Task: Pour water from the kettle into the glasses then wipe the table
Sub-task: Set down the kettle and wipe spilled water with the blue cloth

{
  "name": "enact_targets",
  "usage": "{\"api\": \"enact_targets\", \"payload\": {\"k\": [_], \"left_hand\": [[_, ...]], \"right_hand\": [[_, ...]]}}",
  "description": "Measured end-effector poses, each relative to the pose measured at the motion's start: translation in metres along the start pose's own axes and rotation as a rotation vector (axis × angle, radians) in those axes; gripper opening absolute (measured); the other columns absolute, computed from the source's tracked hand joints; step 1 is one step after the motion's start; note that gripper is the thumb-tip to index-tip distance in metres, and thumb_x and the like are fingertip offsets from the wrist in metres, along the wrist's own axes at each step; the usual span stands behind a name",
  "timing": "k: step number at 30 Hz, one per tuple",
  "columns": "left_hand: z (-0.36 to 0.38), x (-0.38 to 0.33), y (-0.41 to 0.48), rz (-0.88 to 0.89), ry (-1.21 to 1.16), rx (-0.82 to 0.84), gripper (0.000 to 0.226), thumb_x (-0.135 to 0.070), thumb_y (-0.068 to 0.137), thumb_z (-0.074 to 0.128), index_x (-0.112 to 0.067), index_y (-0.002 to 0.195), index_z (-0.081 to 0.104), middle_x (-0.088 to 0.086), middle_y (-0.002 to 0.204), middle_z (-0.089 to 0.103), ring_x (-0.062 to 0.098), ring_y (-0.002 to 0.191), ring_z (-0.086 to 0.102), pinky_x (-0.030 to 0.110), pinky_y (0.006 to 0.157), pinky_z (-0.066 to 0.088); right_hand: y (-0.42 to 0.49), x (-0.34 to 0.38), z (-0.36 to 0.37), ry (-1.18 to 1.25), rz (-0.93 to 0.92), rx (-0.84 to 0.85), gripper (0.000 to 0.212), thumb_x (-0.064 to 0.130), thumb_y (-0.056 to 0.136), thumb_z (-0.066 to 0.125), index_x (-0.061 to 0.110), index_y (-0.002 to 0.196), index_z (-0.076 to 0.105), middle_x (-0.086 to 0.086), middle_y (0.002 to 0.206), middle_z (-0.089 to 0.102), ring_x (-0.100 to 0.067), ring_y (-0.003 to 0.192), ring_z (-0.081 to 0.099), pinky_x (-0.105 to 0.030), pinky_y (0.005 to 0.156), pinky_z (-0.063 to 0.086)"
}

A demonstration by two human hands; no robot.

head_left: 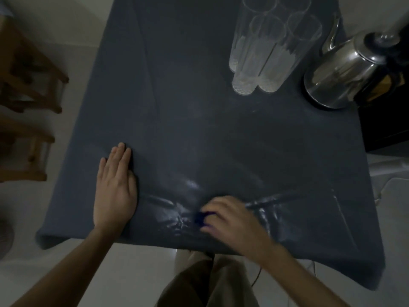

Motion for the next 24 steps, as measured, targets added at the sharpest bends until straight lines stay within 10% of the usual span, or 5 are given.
{"api": "enact_targets", "payload": {"k": [9,24], "left_hand": [[-0.002,0.000,0.000,-0.014,0.023,0.023,0.050,-0.020,0.100,0.030,-0.006,0.148,0.032,0.010,0.158,0.027,0.021,0.148,0.020,0.037,0.123,0.007],[-0.001,0.001,-0.001,0.008,0.016,0.031,0.055,-0.024,0.097,0.025,-0.005,0.148,0.034,0.010,0.158,0.029,0.019,0.148,0.021,0.036,0.123,0.008]], "right_hand": [[-0.075,-0.180,-0.104,-0.275,0.902,-0.452,0.038,0.035,0.097,0.050,-0.002,0.095,0.059,-0.023,0.101,0.062,-0.036,0.095,0.052,-0.045,0.085,0.038],[0.130,0.021,0.044,-0.016,0.154,-0.099,0.024,0.029,0.088,0.058,0.014,0.104,0.067,-0.005,0.113,0.064,-0.025,0.108,0.057,-0.039,0.092,0.045]]}}
Point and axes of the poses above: each hand's wrist, its own y-axis towards the middle knuckle, its own z-axis out of the palm, x = y × z, the point moved 6 cm from there along y, towards the middle knuckle
